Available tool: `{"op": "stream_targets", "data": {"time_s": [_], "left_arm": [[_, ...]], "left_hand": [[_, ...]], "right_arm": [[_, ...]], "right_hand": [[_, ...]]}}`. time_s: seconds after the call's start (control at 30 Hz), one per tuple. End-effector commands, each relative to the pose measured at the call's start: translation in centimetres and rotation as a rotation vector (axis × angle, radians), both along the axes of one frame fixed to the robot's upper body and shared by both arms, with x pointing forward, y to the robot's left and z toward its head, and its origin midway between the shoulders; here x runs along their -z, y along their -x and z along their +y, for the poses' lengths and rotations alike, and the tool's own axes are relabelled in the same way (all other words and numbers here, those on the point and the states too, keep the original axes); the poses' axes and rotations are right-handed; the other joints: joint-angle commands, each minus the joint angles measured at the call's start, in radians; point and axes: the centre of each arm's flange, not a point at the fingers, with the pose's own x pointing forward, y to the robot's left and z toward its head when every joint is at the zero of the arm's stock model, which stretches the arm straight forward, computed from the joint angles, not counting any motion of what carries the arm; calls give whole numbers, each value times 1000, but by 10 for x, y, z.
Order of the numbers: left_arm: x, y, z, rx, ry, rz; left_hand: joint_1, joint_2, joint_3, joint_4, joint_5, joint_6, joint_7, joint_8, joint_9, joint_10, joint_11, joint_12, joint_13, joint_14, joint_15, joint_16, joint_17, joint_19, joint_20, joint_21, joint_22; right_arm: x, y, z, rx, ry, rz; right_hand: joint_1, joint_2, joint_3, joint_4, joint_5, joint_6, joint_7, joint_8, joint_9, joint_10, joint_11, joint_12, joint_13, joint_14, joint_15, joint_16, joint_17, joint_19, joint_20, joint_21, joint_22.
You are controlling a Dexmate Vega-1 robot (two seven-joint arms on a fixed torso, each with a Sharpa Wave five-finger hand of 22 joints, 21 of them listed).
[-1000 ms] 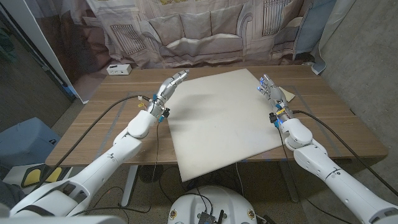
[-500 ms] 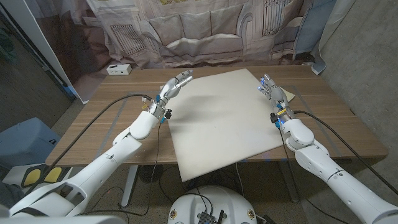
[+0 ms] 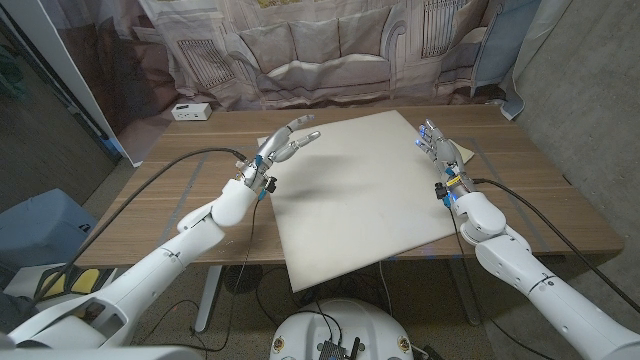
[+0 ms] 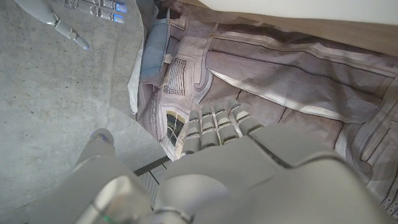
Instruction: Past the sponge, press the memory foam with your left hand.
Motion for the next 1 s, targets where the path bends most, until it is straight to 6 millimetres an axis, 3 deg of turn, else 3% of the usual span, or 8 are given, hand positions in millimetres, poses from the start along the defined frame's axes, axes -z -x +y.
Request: {"op": "stream_targets", "data": {"time_s": [0.03,0.4,0.53,1.0], "left_arm": [[1,12,-7,-172,-115,-106],[0,8,-14,-251,-202,-65],[-1,8,-17,-268,-219,-62],[-5,6,-29,-280,-285,-45]], "left_hand": [[15,0,0,-5,0,10,2,-4,4,12,-1,9,2,12,-2,-2,1,4,3,-3,4],[18,3,1,-7,-1,10,0,-6,4,6,1,5,1,10,-2,-5,1,3,4,-5,4],[18,4,1,-8,-2,10,-1,-8,5,3,1,3,0,7,-3,-7,2,9,22,-3,4],[18,7,0,-10,-3,16,5,-9,5,4,9,1,-1,7,9,-9,2,18,-9,-2,4]], "right_arm": [[3,4,-2,6,4,11],[5,4,-4,8,-4,11],[5,4,-4,5,7,9],[7,4,-8,4,-17,3]], "right_hand": [[10,-2,3,-7,1,-4,-3,-1,2,6,0,0,1,1,2,3,-1,6,6,-2,3],[16,3,6,-9,1,27,-11,11,2,27,-13,6,2,9,-9,5,-2,11,0,-2,3],[18,3,6,-9,1,30,-11,12,2,27,-13,6,2,8,-9,4,-2,10,-1,-2,3],[21,5,7,-11,1,38,-15,13,2,31,-19,6,2,9,-13,4,-3,10,-3,-3,3]]}}
